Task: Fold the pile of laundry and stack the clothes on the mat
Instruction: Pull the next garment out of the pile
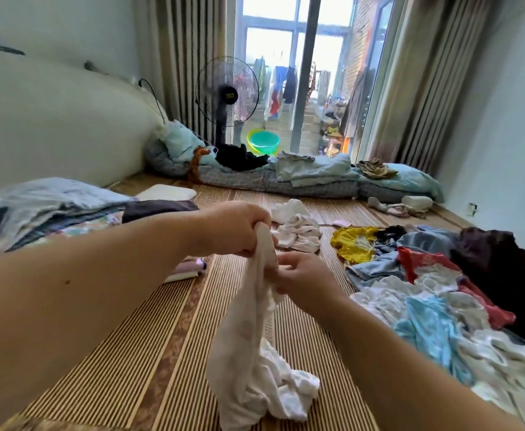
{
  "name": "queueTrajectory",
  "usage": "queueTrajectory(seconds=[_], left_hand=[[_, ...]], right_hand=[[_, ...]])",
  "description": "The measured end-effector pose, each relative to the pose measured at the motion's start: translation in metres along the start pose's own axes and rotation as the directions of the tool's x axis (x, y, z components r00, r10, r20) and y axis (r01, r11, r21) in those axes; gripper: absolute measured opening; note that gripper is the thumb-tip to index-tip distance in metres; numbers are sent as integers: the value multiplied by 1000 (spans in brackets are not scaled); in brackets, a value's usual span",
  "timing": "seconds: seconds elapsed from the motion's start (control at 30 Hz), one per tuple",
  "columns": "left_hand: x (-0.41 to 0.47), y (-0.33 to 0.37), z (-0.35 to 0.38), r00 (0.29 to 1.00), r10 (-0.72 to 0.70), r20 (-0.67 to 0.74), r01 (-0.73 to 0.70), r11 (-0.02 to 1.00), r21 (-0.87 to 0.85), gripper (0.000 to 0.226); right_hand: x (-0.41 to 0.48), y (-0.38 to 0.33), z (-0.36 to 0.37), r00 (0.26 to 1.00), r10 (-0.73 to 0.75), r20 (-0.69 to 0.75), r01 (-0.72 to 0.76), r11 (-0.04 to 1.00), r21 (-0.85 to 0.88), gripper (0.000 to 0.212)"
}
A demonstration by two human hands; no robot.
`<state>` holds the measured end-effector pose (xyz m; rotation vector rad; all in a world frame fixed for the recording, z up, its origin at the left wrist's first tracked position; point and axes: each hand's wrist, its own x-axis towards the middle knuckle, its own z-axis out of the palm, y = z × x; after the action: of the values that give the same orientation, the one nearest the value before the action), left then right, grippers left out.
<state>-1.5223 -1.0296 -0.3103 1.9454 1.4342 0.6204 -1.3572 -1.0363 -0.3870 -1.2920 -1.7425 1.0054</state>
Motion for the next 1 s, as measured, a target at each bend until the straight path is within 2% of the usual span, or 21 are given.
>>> queueTrajectory(seconds=[0.03, 0.1, 0.17, 0.2, 0.27, 0.3, 0.37, 0.4, 0.5, 0.6, 0.63, 0.7, 0.73, 0.8, 0.87, 0.97, 1.0], left_hand=[[-2, 5, -2, 999, 32, 31, -32, 999, 19, 27], [-6, 12, -11, 993, 102, 64, -105, 993, 47, 30], [-9, 13, -24, 984, 168, 56, -176, 959, 223, 34], [-9, 10, -30, 979, 198, 55, -204, 906, 370, 35], [-10, 2, -44, 973, 215, 79, -210, 698, 684, 34], [-11, -3, -51, 976, 203, 80, -187, 594, 782, 34], [-14, -11, -62, 980, 186, 72, -156, 487, 859, 34], [-14, -12, -65, 982, 180, 58, -138, 473, 870, 28], [-7, -11, -69, 983, 183, -19, -69, 465, 883, 3], [2, -4, -68, 972, 221, -76, -50, 512, 857, 44], [3, 0, -68, 966, 245, -79, -69, 541, 838, 49], [2, 9, -65, 964, 261, -46, -141, 655, 742, 41], [1, 15, -60, 965, 263, -18, -189, 739, 647, 36], [0, 32, -45, 954, 299, 10, -279, 876, 394, 43], [5, 47, -25, 937, 349, 10, -343, 915, 211, 36], [14, 52, -4, 963, 266, 43, -269, 932, 244, 29], [16, 48, -1, 971, 223, 86, -237, 950, 205, 27]], right_hand=[[3, 2, 4, 999, -11, -47, 7, 995, -96, 6], [10, 11, 4, 998, 0, -68, -18, 965, -260, 17], [14, 19, -5, 999, 49, -20, -53, 928, -368, 24], [16, 21, -13, 999, 49, 1, -44, 911, -411, 26], [19, 18, -34, 998, -38, 48, 58, 843, -535, 23], [20, 13, -47, 990, -106, 90, 139, 770, -623, 18], [23, -5, -71, 957, -229, 176, 275, 536, -798, 21], [26, -17, -80, 941, -276, 197, 306, 435, -847, 26], [32, -58, -99, 893, -391, 224, 357, 310, -881, 33], [34, -95, -111, 852, -482, 207, 360, 250, -899, 34], [33, -104, -116, 841, -509, 182, 348, 254, -903, 34], [31, -119, -123, 815, -563, 136, 343, 281, -896, 34], [30, -126, -124, 804, -583, 118, 343, 292, -893, 34], [29, -135, -124, 787, -607, 107, 352, 300, -887, 33], [27, -141, -122, 777, -621, 101, 362, 310, -879, 32], [23, -144, -129, 779, -622, 82, 369, 349, -861, 28], [21, -144, -135, 788, -608, 94, 368, 342, -865, 27]])
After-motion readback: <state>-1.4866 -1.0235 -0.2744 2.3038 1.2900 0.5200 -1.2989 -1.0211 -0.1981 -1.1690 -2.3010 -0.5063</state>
